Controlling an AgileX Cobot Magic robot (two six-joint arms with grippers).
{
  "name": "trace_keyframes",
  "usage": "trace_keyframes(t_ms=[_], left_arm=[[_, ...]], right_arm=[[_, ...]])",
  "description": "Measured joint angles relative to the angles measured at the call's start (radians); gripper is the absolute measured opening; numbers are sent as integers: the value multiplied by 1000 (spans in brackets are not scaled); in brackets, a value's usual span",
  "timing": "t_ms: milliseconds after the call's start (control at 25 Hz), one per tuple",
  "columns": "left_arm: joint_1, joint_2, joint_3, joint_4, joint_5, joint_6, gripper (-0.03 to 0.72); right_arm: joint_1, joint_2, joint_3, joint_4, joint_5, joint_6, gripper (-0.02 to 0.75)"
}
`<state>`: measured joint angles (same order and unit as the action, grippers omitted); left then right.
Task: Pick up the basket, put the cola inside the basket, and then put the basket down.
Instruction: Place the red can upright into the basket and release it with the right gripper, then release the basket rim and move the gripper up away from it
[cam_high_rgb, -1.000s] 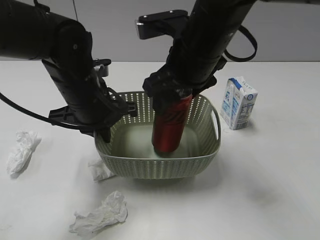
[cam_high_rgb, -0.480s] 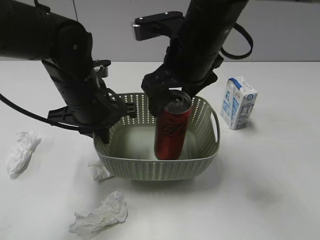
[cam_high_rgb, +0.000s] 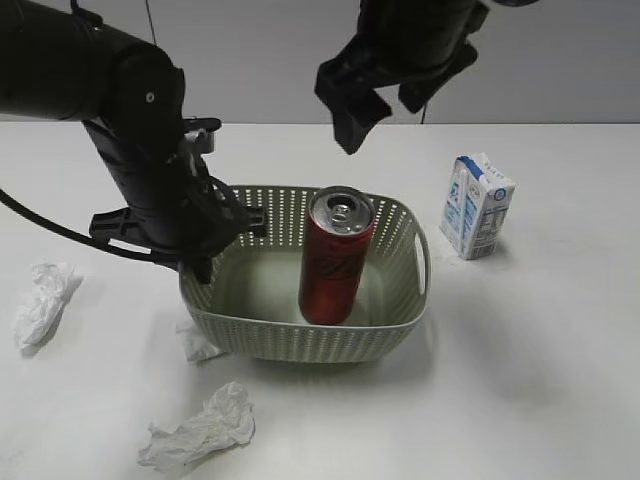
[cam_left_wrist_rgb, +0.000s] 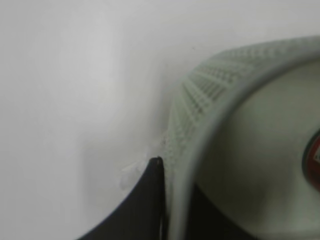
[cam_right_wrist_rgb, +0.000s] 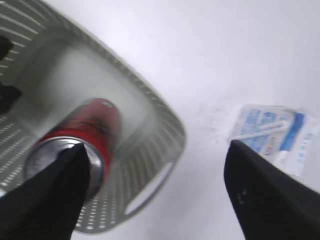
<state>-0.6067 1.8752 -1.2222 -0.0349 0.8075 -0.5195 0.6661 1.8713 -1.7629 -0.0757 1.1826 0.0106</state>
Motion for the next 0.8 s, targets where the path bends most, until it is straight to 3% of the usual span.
trace_keyframes(t_ms=[200,560,800], left_arm=[[0,0,0,13,27,0,-1],[6,0,-42,-19,86,0,-1],[43,0,-57,-37,10,0,-1]], right_arm=[[-106,-42,1,-31,1,3,627],[-454,-210,226,49,0,-11,594],[-516,-435,489,76,-42,-23,546]])
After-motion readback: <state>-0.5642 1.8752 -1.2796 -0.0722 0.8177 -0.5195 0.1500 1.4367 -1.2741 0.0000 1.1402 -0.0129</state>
